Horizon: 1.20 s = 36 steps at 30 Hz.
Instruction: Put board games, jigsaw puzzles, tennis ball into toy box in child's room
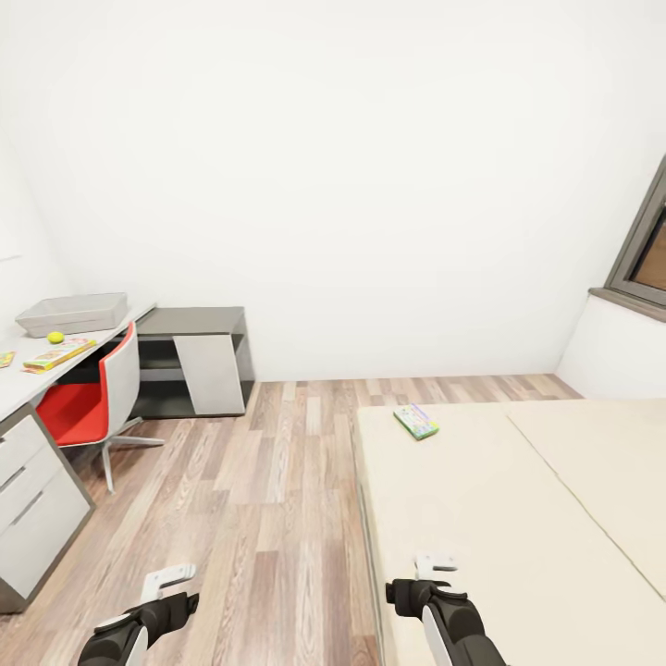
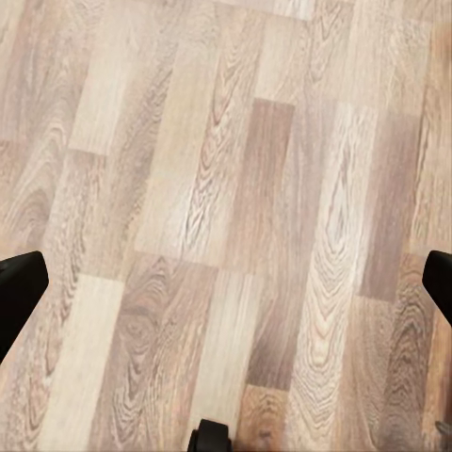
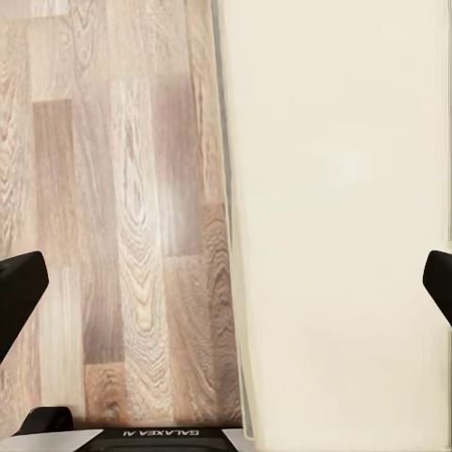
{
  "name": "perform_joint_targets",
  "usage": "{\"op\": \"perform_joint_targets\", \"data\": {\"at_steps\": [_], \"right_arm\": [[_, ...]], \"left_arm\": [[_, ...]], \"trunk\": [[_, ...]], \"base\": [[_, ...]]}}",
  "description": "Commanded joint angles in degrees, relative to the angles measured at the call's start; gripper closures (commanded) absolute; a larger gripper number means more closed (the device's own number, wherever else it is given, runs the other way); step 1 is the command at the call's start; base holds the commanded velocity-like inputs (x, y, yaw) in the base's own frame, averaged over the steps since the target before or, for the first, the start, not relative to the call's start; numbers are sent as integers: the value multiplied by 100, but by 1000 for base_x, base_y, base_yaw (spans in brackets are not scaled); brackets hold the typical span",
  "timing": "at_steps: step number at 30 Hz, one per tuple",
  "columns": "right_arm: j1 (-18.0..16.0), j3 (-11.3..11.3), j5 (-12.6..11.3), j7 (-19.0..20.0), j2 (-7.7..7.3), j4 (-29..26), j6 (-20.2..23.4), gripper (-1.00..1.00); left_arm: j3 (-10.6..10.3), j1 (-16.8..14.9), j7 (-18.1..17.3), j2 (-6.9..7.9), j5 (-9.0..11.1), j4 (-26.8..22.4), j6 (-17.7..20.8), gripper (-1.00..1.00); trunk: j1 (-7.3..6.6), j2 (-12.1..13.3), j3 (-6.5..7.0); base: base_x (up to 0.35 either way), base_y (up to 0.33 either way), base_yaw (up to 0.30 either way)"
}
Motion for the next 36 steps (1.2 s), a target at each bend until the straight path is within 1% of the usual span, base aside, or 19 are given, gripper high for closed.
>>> {"op": "perform_joint_targets", "data": {"at_steps": [1, 15, 36], "right_arm": [[-6, 10, -13, -35, 0, -7, 29, -100], [-8, 11, -13, -35, 0, -7, 29, -100], [-9, 11, -13, -34, 1, -7, 29, -100]], "left_arm": [[10, -4, -20, -1, 2, -9, 33, -100], [10, -4, -20, -1, 2, -9, 33, -100], [10, -4, -21, -1, 2, -9, 33, -100]], "trunk": [[4, -14, -14], [4, -14, -14], [4, -14, -14]], "base": [[0, -90, 0], [0, -79, 0], [9, -6, 0]]}}
